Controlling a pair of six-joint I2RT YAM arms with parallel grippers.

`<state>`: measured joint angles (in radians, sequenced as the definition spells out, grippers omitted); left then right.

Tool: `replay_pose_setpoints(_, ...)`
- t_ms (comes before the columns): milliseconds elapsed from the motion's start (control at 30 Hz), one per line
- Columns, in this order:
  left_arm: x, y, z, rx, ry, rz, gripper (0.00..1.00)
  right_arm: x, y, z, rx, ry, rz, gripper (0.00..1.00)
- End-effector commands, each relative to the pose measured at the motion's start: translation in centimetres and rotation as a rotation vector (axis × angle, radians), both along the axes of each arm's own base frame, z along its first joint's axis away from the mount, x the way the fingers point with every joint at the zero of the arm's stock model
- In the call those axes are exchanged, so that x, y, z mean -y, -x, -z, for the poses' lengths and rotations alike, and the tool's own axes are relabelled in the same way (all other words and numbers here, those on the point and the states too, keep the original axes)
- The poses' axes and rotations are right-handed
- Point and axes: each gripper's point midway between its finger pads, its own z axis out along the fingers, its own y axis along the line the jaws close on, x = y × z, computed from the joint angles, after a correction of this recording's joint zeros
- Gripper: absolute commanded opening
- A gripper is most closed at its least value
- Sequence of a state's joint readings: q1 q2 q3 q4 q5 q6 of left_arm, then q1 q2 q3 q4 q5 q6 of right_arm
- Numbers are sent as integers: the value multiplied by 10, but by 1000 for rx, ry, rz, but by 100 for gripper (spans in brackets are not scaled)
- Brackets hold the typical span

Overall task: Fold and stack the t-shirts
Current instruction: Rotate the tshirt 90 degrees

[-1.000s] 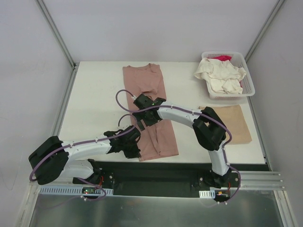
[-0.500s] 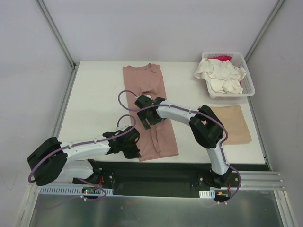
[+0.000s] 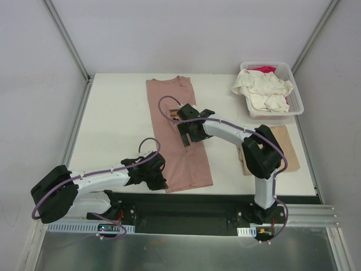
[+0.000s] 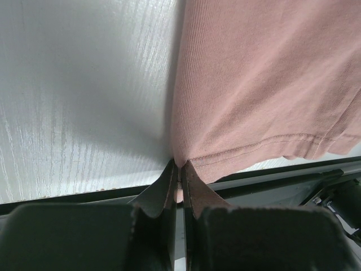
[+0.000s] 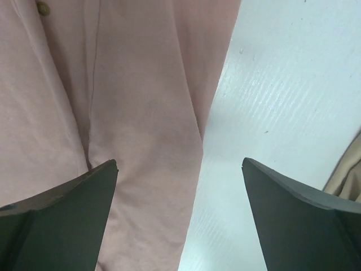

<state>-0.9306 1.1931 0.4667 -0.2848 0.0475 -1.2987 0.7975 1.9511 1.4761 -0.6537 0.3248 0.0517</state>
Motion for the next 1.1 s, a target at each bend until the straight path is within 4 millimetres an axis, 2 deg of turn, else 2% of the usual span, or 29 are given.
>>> replay_pose_setpoints(0, -31, 28, 21, -94, -125, 19, 0, -17, 0, -30, 13, -163, -36, 97)
replay_pose_setpoints(100, -30, 28, 21, -98, -125, 27, 0, -41, -7, -46, 28, -260, -92, 97)
replay_pose_setpoints(167, -30, 29, 22, -101, -127, 29, 0, -54, -20, -53, 50, -282, -102, 97)
replay_pose_setpoints(233, -31, 30, 22, -103, -127, 28, 0, -60, -27, -42, 33, -259, -101, 97)
replay_pose_setpoints(267, -31, 30, 22, -104, -126, 28, 0, -66, -36, -48, 50, -271, -100, 97)
replay_pose_setpoints(300, -31, 30, 22, -104, -126, 28, 0, -69, -39, -34, 31, -255, -98, 97)
replay_pose_setpoints(333, -31, 30, 22, -103, -124, 31, 0, -70, -42, -30, 17, -248, -93, 97)
replay_pose_setpoints(367, -31, 30, 22, -103, -123, 30, 0, -75, -50, -35, 36, -255, -90, 97)
replay_pose_setpoints(400, -31, 31, 22, -106, -121, 32, 0, -76, -53, -23, 18, -237, -85, 97)
replay_pose_setpoints(467, -32, 33, 22, -109, -121, 32, 0, -78, -64, -23, 24, -237, -74, 97)
replay_pose_setpoints(500, -32, 33, 22, -109, -120, 29, 0, -78, -66, -15, 14, -227, -69, 97)
replay_pose_setpoints(600, -33, 35, 22, -113, -114, 30, 0, -74, -76, -9, 16, -210, -49, 97)
replay_pose_setpoints(767, -36, 37, 23, -112, -110, 30, 0, -55, -86, -7, 4, -191, 3, 97)
replay_pose_setpoints(867, -37, 36, 22, -103, -107, 32, 0, -53, -83, -20, 2, -221, -8, 97)
replay_pose_setpoints(900, -36, 36, 21, -99, -105, 38, 0, -54, -80, -37, 16, -248, -36, 97)
replay_pose_setpoints(967, -34, 34, 19, -92, -102, 49, 0, -61, -62, -46, -25, -318, -91, 97)
replay_pose_setpoints(1000, -33, 34, 19, -91, -102, 54, 0, -65, -54, -75, 2, -387, -119, 97)
replay_pose_setpoints(1033, -33, 35, 18, -92, -101, 60, 0, -65, -46, -84, 2, -423, -133, 97)
replay_pose_setpoints(1067, -32, 34, 18, -90, -99, 61, 0, -55, -24, -69, -56, -428, -130, 97)
